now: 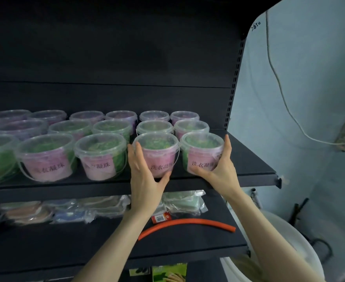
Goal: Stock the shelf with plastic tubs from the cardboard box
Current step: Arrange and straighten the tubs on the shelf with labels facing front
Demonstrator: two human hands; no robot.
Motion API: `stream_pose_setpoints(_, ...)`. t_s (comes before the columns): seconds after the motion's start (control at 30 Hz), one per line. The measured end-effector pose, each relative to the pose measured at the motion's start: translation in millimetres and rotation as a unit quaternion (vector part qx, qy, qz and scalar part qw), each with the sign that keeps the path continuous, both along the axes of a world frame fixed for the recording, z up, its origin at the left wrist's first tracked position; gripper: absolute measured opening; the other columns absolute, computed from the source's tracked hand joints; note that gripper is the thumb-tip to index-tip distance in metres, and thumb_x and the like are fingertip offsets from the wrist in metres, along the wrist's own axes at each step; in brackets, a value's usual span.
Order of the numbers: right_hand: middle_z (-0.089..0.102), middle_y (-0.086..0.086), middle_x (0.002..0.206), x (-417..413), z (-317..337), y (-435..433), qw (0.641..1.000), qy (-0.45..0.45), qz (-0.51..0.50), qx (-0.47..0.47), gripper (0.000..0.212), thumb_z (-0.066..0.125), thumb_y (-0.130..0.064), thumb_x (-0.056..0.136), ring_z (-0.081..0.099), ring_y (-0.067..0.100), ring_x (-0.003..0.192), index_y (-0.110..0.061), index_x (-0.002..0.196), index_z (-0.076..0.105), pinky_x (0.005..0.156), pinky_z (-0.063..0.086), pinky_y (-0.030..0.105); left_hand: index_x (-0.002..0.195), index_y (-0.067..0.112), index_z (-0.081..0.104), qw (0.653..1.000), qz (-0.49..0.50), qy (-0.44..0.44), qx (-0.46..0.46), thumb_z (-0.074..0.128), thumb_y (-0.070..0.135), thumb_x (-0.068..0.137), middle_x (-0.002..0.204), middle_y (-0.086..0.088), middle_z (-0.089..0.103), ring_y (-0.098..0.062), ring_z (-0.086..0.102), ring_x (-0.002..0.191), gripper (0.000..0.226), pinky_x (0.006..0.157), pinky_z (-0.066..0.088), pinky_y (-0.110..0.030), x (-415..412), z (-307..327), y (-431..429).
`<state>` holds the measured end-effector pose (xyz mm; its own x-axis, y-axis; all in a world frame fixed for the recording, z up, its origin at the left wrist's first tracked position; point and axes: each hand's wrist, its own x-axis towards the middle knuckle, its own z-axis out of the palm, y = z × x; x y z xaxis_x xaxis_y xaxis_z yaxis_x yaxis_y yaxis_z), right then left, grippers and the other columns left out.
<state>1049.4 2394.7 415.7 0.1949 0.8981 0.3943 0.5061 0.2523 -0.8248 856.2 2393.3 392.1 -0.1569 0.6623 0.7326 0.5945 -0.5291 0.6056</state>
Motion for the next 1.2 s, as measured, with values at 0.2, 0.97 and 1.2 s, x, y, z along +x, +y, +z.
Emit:
stream_pose_setpoints(0.2,0.041,-0.015,0.142,0.2,-2.7,-2.1,1.0,-0.005,-0.01,0.019,0.12,0.079,-0.067,0.048,0.049,0.007,0.116,-0.055,0.136,-0.001,0.089,0.039,0.026,0.148,0.021,0.005,1.0,0.021,0.003,0.0,0.083,0.024,0.067,0.153,-0.016,0.013,0.001,0.012,0.13,0.112,0.091,0.036,-0.031,-0.7,1.7,-0.9)
stream_pose_setpoints(0.97,0.04,-0.009,0.145,0.6,-0.4,-3.8,1.0,-0.018,-0.012,0.006,0.122,0.076,-0.063,0.052,0.051,0.022,0.121,-0.049,0.14,-0.008,0.088,0.038,0.027,0.148,0.008,0.007,0.997,0.027,-0.014,-0.064,0.084,0.031,0.065,0.151,-0.011,0.027,-0.023,0.035,0.134,0.115,0.095,0.029,-0.022,-2.1,7.0,-6.4)
stream_pose_setpoints(1.2,0.031,-0.009,0.151,-0.4,0.1,-7.6,1.0,-0.012,0.02,0.0,0.129,0.078,-0.055,0.06,0.043,0.013,0.128,-0.036,0.143,-0.019,0.091,0.036,0.024,0.148,0.005,-0.001,0.996,0.02,0.027,-0.084,0.077,0.032,0.074,0.155,-0.011,0.018,-0.02,0.025,0.14,0.111,0.105,0.029,-0.026,-5.5,2.4,-12.1)
